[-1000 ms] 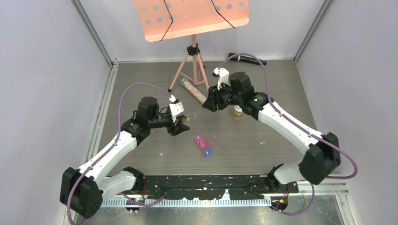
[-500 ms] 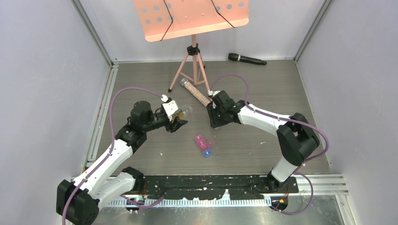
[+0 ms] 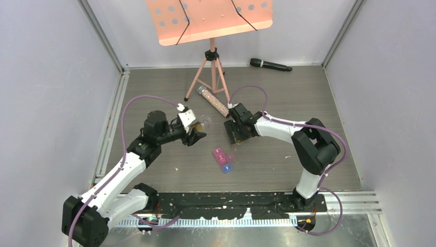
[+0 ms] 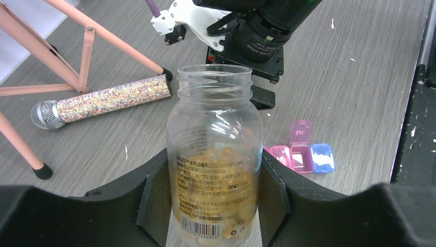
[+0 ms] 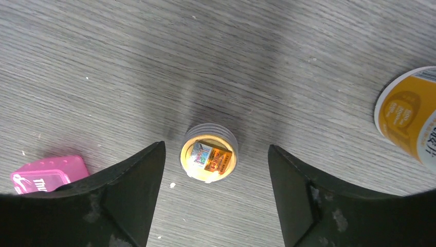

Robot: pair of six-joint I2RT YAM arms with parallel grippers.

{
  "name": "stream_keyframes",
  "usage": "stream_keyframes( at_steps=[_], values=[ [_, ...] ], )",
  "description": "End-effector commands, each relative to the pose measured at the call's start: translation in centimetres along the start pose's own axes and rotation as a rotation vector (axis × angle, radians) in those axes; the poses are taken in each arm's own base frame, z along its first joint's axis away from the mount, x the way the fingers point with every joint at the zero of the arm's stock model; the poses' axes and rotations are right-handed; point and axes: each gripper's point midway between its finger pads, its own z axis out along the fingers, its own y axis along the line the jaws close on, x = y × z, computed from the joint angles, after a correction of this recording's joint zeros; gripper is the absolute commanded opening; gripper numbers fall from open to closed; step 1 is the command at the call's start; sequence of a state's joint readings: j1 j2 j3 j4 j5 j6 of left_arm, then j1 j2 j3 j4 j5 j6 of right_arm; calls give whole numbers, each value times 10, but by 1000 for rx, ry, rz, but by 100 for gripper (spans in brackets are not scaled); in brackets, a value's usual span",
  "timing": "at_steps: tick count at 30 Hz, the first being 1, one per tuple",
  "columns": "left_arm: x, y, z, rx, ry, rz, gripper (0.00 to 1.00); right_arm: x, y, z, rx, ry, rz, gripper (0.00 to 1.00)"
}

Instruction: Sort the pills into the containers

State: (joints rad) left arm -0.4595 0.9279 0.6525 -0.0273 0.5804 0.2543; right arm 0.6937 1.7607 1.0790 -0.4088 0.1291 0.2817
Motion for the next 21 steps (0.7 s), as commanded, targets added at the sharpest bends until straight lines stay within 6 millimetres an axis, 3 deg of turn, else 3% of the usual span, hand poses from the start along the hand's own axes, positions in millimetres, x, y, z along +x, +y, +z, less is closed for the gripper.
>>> stream_keyframes(
  at_steps=[1, 6, 10, 13, 16, 17, 18, 21],
  values=[
    [-22, -4, 1, 15, -56, -18, 0, -29, 2, -12, 5, -86, 18, 84],
    [-16, -25, 11, 50, -15, -141, 0, -39, 8, -41, -46, -126, 27, 87],
    [9, -48, 22, 47, 74, -172, 0, -37, 22, -66, -152, -156, 42, 77],
    [23, -61, 26, 37, 96, -179, 0, -23, 35, -77, -258, -152, 49, 70],
    [29, -71, 28, 37, 73, -174, 0, -15, 56, -94, -415, -180, 44, 70],
    [34, -73, 27, 30, 77, -170, 0, -2, 62, -93, -463, -151, 45, 72],
    [38, -76, 27, 31, 84, -168, 0, -5, 67, -98, -500, -180, 42, 73],
    [51, -81, 25, 18, 119, -163, 0, 12, 75, -93, -573, -168, 51, 74]
  ],
)
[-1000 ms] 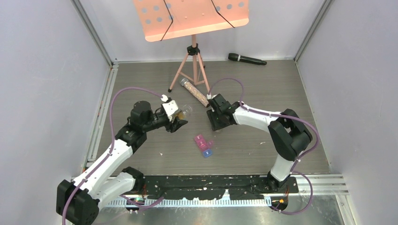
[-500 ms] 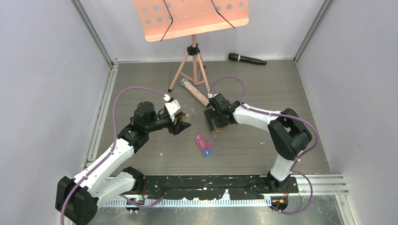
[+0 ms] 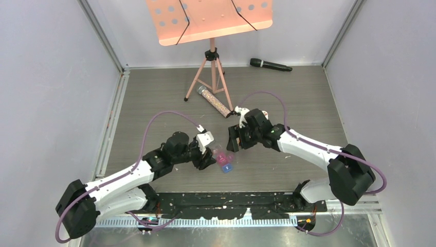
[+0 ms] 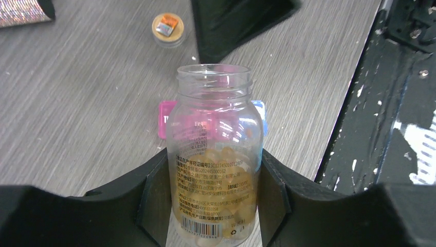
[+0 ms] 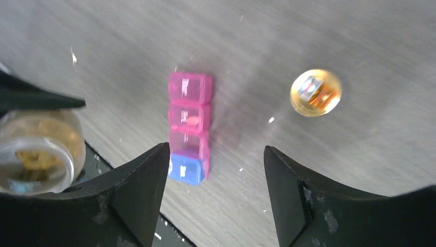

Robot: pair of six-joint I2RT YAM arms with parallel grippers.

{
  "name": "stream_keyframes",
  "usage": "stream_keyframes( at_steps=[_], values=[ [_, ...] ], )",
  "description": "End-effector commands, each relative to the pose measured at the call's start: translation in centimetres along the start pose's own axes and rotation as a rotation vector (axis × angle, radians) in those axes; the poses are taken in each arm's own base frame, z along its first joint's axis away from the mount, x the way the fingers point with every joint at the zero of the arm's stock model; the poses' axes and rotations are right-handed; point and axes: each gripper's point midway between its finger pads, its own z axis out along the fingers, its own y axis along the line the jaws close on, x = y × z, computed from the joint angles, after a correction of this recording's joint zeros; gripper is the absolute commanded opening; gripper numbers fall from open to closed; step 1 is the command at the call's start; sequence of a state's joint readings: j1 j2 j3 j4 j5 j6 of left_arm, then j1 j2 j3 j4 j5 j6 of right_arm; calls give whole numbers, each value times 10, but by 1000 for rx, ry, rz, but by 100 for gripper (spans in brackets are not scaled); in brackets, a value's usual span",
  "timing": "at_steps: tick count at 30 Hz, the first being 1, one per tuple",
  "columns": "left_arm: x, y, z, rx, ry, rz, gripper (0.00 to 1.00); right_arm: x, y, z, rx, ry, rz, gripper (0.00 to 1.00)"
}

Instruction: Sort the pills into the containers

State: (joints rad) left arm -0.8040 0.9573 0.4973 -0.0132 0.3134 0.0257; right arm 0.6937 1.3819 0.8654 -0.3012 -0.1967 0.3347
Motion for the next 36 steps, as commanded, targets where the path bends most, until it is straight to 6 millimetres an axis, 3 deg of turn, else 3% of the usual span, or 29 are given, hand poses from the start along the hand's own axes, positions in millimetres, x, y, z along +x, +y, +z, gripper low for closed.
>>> stream_keyframes(
  at_steps=[1, 11, 17, 21, 30, 36],
  values=[
    [-16, 5, -1, -71, -73, 19, 0, 14, 25, 5, -174, -2, 24, 73],
    [-1, 1, 6, -92, -25, 31, 0, 31, 26, 20, -222, 42, 44, 34],
    [1, -2, 12, -80, -8, 37, 0, 39, 23, 17, -212, 72, 40, 32],
    [3, -3, 15, -74, 4, 45, 0, 47, 20, 19, -205, 104, 35, 40],
    [10, -5, 20, -62, 49, 70, 0, 47, 14, 14, -154, 115, 44, 17],
    [14, -9, 26, -36, 77, 88, 0, 45, 7, 2, -88, 124, 44, 12]
  ],
)
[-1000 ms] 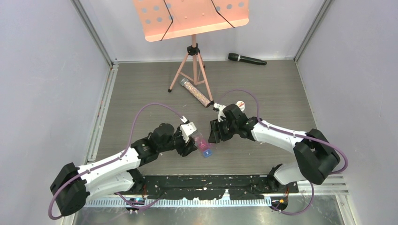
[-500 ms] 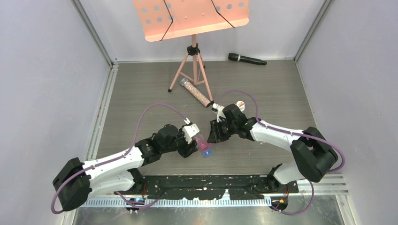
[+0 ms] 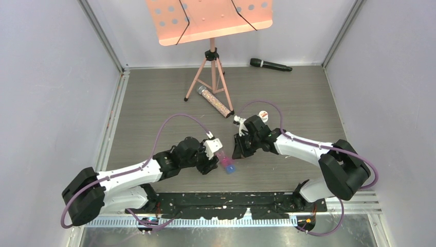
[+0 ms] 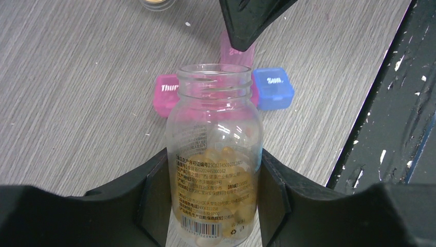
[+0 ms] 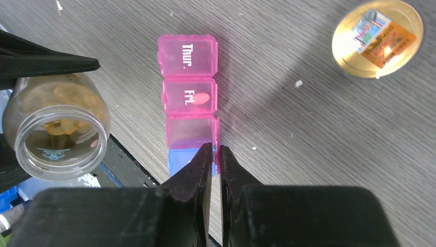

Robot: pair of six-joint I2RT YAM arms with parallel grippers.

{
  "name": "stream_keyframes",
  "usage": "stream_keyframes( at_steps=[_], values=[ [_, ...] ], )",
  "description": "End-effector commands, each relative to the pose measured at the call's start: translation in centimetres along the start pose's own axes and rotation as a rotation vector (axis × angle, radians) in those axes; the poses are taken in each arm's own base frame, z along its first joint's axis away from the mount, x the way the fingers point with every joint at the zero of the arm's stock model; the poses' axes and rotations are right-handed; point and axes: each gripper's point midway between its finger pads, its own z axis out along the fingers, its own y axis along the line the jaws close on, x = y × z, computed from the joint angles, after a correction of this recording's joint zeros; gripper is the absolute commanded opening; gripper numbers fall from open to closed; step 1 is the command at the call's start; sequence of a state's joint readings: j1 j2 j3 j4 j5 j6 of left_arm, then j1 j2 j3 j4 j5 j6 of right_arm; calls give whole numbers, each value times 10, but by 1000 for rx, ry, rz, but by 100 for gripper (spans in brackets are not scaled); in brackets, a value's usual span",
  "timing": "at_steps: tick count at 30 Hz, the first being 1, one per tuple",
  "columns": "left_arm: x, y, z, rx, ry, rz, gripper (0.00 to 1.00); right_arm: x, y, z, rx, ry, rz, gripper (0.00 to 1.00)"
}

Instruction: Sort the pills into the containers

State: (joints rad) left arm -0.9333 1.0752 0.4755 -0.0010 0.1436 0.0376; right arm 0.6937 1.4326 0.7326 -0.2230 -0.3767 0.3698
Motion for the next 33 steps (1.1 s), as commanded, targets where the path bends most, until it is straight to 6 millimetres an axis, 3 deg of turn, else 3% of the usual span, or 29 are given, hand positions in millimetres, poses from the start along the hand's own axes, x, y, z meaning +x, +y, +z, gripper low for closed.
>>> stream_keyframes(
  at_steps=[1, 9, 15, 22, 28, 30, 33],
  values=[
    [-28, -2, 4, 18, -65, 40, 0, -14, 0, -18, 56, -39, -26, 12],
    [-27, -9, 14, 65, -46, 55, 0, -17, -5, -36, 110, -83, -62, 12],
    [-26, -13, 22, 81, -24, 64, 0, -17, -8, -39, 130, -86, -77, 15],
    [-19, -19, 31, 103, 23, 77, 0, -22, -14, -43, 175, -111, -72, 40],
    [-15, -26, 36, 124, 66, 97, 0, -30, -15, -58, 205, -169, -51, 49],
    [-13, -28, 37, 132, 85, 108, 0, -33, -19, -66, 236, -197, -33, 50],
    [-12, -30, 38, 120, 117, 141, 0, -43, -49, -85, 406, -294, 39, 50]
  ],
)
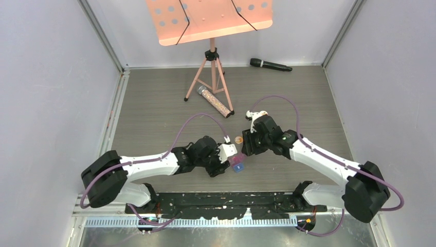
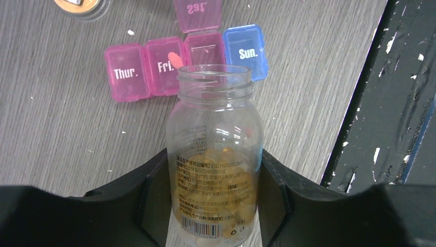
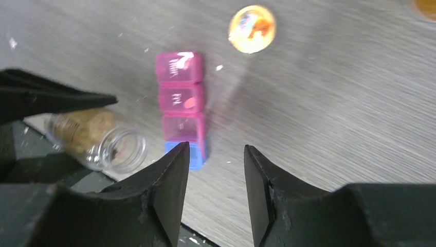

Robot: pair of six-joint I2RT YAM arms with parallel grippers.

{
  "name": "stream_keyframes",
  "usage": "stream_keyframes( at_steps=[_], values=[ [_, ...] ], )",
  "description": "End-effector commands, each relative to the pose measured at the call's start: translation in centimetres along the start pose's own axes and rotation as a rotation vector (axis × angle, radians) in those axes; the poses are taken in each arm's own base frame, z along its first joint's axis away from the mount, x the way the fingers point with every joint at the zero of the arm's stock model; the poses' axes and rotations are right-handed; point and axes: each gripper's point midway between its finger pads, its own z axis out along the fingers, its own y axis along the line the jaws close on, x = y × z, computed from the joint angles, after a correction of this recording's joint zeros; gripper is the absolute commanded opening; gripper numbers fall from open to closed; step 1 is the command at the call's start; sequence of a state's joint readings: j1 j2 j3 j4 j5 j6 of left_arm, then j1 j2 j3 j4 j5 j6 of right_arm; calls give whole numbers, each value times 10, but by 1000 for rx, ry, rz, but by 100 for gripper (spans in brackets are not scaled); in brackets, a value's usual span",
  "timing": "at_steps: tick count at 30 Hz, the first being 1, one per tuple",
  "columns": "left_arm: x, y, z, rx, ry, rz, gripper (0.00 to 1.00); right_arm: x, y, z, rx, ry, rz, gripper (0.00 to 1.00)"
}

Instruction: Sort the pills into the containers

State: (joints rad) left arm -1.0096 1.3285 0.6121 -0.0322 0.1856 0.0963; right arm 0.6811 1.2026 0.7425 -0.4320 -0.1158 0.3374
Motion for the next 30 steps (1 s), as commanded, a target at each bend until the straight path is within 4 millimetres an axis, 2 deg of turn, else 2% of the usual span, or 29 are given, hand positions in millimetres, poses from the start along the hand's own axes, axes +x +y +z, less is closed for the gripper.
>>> stream_keyframes(
  at_steps=[1, 2, 4, 8, 15, 23, 30],
  values=[
    [-19, -1, 1, -13, 1, 75, 0, -31, -39, -25, 221, -176, 98, 51],
    [-21, -1, 1, -23, 7, 91, 0, -34, -56, -30, 306, -215, 140, 51],
    [-17, 0, 3, -40, 55, 118, 0, -29, -80, -38, 397, -244, 203, 51],
    [-16, 0, 5, -76, 124, 176, 0, -21, -101, -47, 441, -279, 293, 51],
    [-21, 17, 0, -243, 226, 274, 0, -9, -109, -43, 418, -276, 359, 51],
    [-17, 22, -1, -272, 297, 280, 0, -1, -108, -36, 388, -260, 377, 51],
    [-25, 26, -3, -315, 331, 294, 0, 4, -109, -30, 383, -239, 380, 51]
  ],
)
